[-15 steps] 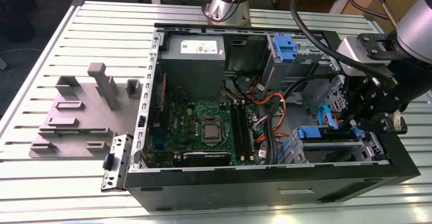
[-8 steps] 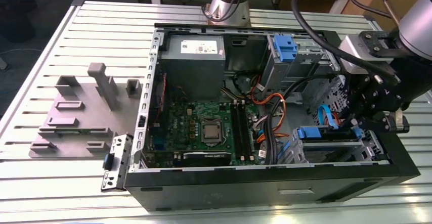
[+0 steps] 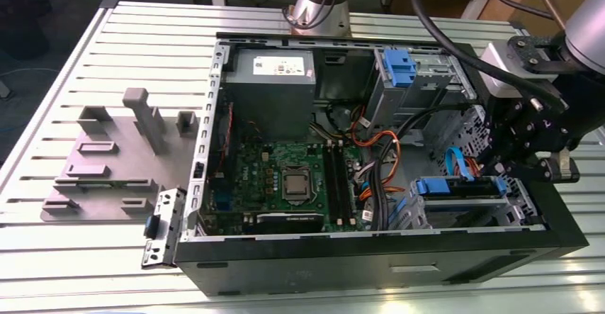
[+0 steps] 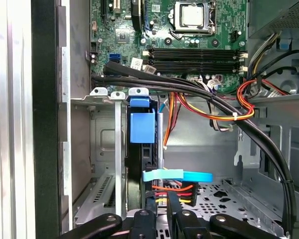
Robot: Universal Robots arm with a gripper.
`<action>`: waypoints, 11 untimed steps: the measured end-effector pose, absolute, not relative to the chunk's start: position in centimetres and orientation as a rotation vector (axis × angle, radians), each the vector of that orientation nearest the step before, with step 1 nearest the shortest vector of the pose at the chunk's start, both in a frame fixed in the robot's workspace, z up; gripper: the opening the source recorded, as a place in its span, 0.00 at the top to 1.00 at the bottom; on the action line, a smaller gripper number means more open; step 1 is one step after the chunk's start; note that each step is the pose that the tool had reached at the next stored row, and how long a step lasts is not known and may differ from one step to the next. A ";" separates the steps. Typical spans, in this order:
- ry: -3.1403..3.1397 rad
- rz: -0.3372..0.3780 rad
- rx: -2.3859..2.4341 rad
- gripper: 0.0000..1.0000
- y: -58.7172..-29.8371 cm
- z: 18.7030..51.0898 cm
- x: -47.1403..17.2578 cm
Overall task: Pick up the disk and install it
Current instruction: 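Insert the second disk wire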
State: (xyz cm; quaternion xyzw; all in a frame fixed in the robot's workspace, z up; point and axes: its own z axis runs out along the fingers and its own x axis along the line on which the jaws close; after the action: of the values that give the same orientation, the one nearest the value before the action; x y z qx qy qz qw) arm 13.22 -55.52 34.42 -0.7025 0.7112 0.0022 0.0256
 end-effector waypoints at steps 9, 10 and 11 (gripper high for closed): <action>2.199 0.006 -2.172 0.78 -55.5 34.4 13.2; 2.199 0.006 -2.172 0.84 -55.5 34.5 13.2; 2.199 0.006 -2.172 0.89 -55.5 34.4 13.2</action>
State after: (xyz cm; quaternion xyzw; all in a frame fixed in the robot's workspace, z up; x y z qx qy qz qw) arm 13.22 -55.52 34.45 -0.7025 0.7112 0.0021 0.0255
